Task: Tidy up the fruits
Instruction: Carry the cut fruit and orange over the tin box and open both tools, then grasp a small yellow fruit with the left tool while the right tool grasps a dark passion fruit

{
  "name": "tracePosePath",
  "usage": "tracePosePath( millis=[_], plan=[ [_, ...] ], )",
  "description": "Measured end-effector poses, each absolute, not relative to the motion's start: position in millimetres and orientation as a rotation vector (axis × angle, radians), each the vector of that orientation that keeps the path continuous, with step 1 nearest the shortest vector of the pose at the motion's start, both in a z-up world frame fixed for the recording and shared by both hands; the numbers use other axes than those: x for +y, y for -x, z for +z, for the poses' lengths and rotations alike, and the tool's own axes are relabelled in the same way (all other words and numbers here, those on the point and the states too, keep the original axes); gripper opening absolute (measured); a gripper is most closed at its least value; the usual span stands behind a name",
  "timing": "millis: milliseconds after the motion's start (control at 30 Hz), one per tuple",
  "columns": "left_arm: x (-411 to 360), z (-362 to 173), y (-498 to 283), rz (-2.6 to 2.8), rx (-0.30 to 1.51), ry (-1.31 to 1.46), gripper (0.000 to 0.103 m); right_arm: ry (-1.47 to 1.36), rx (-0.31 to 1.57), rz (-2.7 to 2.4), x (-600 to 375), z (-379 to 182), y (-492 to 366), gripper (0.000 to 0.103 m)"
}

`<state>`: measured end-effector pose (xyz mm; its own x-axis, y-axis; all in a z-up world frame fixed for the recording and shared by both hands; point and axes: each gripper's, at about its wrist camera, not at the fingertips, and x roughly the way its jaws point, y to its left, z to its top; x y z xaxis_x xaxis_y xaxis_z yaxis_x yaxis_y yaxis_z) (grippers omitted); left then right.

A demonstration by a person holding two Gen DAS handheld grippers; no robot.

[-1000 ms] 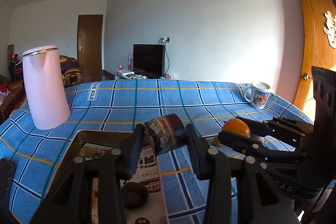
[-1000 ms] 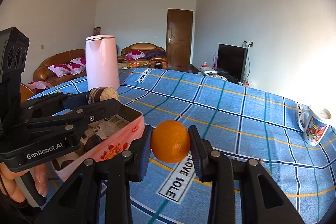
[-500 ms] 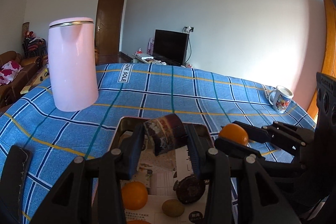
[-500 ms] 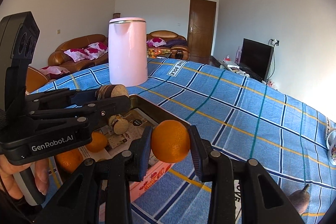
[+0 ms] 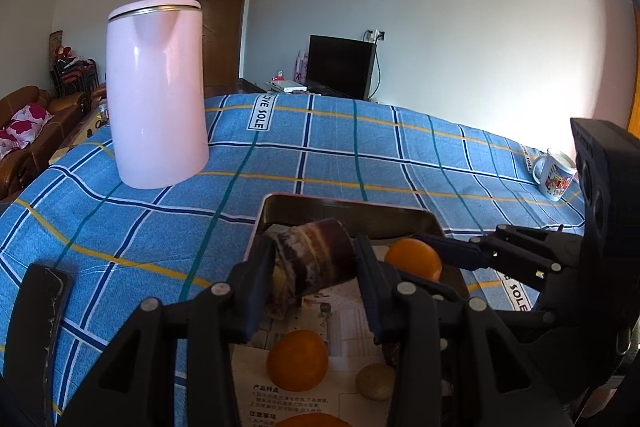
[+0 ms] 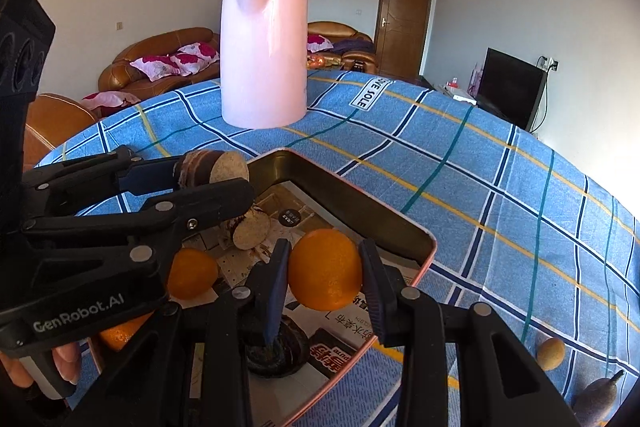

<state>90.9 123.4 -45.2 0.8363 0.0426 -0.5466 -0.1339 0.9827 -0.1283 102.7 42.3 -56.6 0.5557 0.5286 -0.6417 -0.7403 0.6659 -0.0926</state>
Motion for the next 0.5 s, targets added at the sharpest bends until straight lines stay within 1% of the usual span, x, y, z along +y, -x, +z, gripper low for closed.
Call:
tracePosePath(
  millis=[100,133,167,233,267,300,333,433,500],
  plan=[
    [121.7,-45.0,-90.7,0.104,0.571,0.155,0.044,0.374,0.649,0.789,45.0,-61.8,-105.9,0.037],
    [121.4,-44.4,-90.3,0.106,0.570,0.154,0.048,0.373,0.658,0.790,44.6,-62.6,-105.8,0.038],
    [121.0,-43.2,-89.1,0.112,0.566,0.154,0.055,0.369,0.655,0.785,43.5,-62.1,-104.7,0.039],
    [119.6,-38.0,-83.6,0.113,0.543,0.161,0.062,0.360,0.637,0.780,38.6,-57.1,-101.2,0.047],
    [117.7,-34.1,-80.5,0.107,0.530,0.162,0.064,0.353,0.624,0.778,33.4,-52.7,-98.2,0.053],
    [114.4,-30.1,-77.9,0.102,0.518,0.158,0.065,0.346,0.604,0.776,26.4,-47.4,-94.6,0.055],
    [109.5,-25.7,-75.5,0.097,0.506,0.150,0.070,0.344,0.582,0.768,18.0,-41.7,-90.8,0.056],
    [89.5,-13.0,-71.9,0.052,0.472,0.122,0.071,0.348,0.525,0.721,-12.9,-27.0,-81.5,0.059],
    [73.4,-6.7,-72.3,0.017,0.463,0.097,0.075,0.357,0.493,0.661,-42.2,-20.3,-78.4,0.068]
  ],
)
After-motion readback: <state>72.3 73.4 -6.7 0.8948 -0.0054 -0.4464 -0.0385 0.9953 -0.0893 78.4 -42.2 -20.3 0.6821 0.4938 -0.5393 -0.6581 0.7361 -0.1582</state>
